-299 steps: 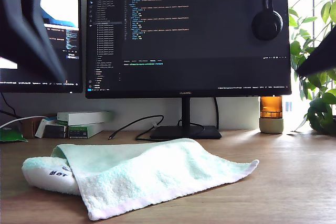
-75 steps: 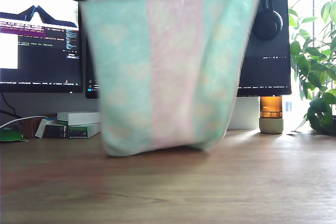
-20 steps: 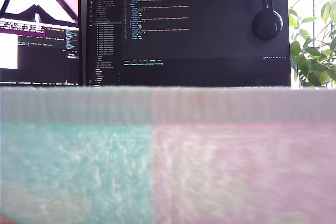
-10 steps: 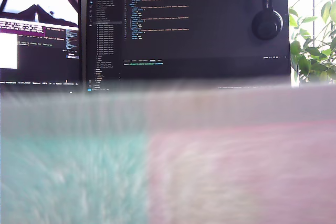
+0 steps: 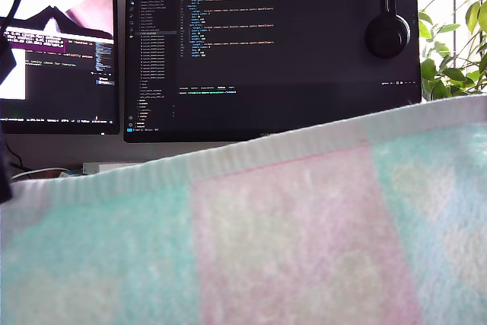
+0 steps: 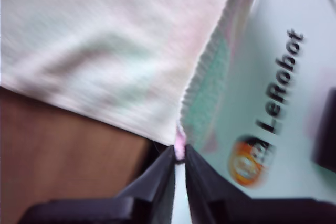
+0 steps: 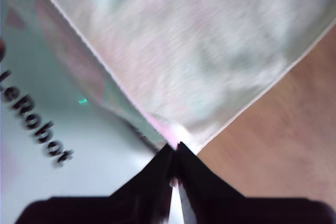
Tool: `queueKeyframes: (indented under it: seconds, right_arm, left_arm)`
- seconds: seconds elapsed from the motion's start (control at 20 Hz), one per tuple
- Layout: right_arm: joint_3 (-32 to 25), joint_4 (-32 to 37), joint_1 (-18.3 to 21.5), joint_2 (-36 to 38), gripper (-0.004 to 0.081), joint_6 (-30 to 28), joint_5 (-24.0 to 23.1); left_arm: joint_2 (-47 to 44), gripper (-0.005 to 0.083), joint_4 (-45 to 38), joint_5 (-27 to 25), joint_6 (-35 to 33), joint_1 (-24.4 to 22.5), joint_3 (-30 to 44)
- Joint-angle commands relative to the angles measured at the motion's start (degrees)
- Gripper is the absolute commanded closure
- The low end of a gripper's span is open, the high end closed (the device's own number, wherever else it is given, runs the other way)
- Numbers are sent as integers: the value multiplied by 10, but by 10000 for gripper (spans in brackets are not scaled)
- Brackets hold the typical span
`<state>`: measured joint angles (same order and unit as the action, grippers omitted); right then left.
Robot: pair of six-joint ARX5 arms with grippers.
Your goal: Fold the tea towel to a neat square and place it to the right
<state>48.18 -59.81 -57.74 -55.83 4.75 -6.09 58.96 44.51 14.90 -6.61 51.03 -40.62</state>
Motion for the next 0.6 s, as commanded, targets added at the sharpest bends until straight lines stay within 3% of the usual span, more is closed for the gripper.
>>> queueKeyframes:
  seconds: [0.0, 0.25, 0.55]
  right_arm:
    - [-11, 17, 27, -10, 782, -21, -12]
    - [-11, 104, 135, -52, 782, -94, -11]
    - [-7, 217, 244, -149, 782, -158, 27]
  left_arm:
    - [-5, 795, -18, -22, -22, -10, 3]
    - [-4, 795, -99, -86, -81, -71, 2]
    - [35, 795, -209, -60, -156, -143, 2]
